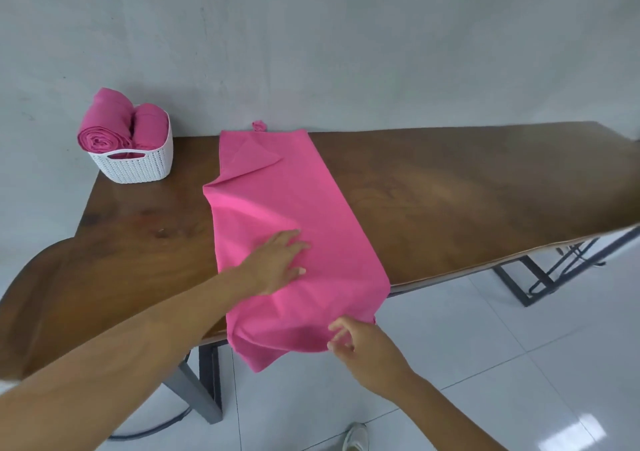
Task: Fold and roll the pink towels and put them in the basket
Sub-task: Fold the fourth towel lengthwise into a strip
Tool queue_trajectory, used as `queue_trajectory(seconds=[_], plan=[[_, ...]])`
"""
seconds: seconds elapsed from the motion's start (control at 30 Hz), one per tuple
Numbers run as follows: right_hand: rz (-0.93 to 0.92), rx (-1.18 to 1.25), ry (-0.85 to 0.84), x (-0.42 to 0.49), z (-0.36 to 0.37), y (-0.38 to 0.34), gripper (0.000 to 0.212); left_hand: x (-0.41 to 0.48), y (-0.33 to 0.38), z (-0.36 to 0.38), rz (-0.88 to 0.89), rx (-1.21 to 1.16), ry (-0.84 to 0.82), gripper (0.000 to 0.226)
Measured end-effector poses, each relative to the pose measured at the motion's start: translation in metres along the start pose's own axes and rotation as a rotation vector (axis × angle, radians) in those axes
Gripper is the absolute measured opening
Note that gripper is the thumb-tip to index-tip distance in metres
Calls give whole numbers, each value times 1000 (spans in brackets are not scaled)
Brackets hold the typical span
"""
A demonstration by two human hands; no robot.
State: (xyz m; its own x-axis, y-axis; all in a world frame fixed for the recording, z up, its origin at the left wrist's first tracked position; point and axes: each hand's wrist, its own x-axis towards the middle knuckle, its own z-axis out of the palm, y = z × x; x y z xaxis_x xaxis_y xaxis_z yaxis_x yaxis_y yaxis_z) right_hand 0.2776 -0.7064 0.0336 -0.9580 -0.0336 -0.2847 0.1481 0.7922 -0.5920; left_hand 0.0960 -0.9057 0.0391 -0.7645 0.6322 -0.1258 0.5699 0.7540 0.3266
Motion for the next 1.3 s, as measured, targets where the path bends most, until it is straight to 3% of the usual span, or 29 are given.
queue_trajectory(seconds=[0.07, 0.13, 0.23, 0.3, 0.37, 0.53, 0.97, 1.1, 1.3], plan=[[106, 16, 46, 0, 3, 28, 15, -3, 11, 15, 0, -12, 26, 64], [222, 53, 102, 2, 4, 53, 10, -7, 18, 28, -8, 19, 39, 82], [371, 167, 172, 11, 3, 81, 27, -13, 17, 43, 4, 68, 102, 102], [408, 242, 198, 23, 0, 89, 47, -16, 17, 45, -4, 85, 147, 90], [426, 319, 190, 36, -1, 97, 54, -16, 19, 46, -6, 97, 162, 79], [393, 351, 202, 66, 12, 105, 35, -16, 19, 47, -49, 85, 211, 67], [570, 544, 277, 57, 31, 124, 25, -17, 19, 47, -52, 64, 215, 61], [576, 861, 367, 43, 47, 136, 9, -16, 20, 47, -52, 56, 218, 57], [637, 1385, 475, 30, 71, 146, 15, -17, 19, 47, -54, 33, 227, 56]])
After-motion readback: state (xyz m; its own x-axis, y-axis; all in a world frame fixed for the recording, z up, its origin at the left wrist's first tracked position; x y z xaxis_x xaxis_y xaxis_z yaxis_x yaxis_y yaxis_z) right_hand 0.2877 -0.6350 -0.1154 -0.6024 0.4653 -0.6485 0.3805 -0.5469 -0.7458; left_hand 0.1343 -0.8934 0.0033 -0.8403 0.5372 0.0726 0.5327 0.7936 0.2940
